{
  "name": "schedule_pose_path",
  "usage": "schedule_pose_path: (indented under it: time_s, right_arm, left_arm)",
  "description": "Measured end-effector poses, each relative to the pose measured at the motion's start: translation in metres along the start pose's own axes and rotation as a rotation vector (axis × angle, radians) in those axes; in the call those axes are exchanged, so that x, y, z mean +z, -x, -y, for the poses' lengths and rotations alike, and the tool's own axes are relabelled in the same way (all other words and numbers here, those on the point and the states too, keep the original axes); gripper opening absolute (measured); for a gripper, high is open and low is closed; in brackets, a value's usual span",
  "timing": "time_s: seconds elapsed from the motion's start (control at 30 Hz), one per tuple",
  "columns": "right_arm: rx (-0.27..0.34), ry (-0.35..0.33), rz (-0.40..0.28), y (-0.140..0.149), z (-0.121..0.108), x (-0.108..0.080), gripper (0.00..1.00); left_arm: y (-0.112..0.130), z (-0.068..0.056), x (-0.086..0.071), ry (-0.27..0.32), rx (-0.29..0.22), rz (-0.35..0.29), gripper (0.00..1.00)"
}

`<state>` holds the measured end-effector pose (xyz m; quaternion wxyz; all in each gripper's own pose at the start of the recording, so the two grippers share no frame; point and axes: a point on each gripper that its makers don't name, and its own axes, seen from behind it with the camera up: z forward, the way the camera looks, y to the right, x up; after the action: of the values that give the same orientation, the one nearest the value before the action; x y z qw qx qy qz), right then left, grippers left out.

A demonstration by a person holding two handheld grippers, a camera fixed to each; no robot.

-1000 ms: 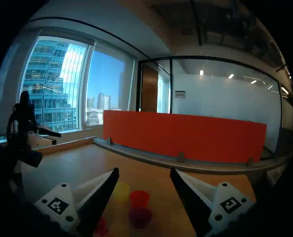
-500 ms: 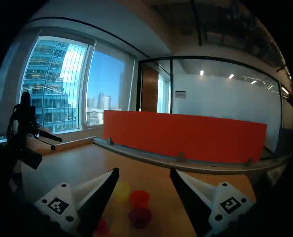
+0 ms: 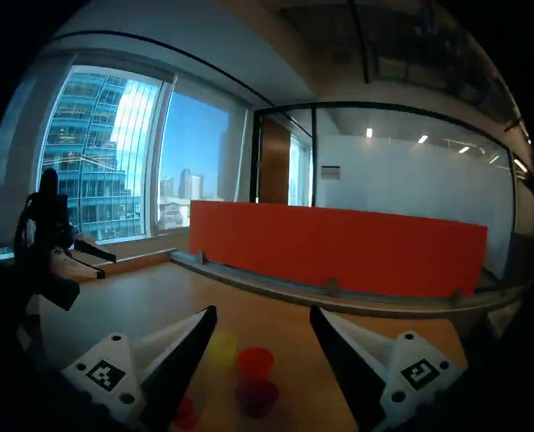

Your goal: Pour water

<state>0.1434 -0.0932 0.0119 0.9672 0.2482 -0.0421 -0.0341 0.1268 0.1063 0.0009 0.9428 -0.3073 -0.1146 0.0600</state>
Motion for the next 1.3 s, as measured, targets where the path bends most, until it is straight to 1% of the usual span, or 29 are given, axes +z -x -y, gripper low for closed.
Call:
schedule_pose_path:
  time_s: [0.3, 0.6, 0.77, 1.0, 1.3]
  right_arm:
    - [0.004, -0.002, 0.015, 0.009, 0.002, 0.003, 1.0]
    - [0.008, -0.008, 0.022, 0.013, 0.007, 0.007, 1.0]
    - [0.008, -0.009, 0.025, 0.015, 0.008, 0.01, 1.0]
    - [0.011, -0.008, 0.026, 0.016, 0.007, 0.013, 1.0]
    - [0.014, -0.005, 0.03, 0.02, 0.005, 0.018, 1.0]
  left_arm:
    - [0.021, -0.004, 0.014, 0.022, 0.013, 0.052, 0.97]
    - [0.051, -0.007, 0.037, 0.047, 0.02, 0.121, 0.97]
    - [0.068, -0.01, 0.05, 0.059, 0.032, 0.16, 0.97]
    - [0.09, -0.014, 0.067, 0.079, 0.04, 0.204, 0.97]
    - [0.115, -0.015, 0.089, 0.092, 0.057, 0.254, 0.98]
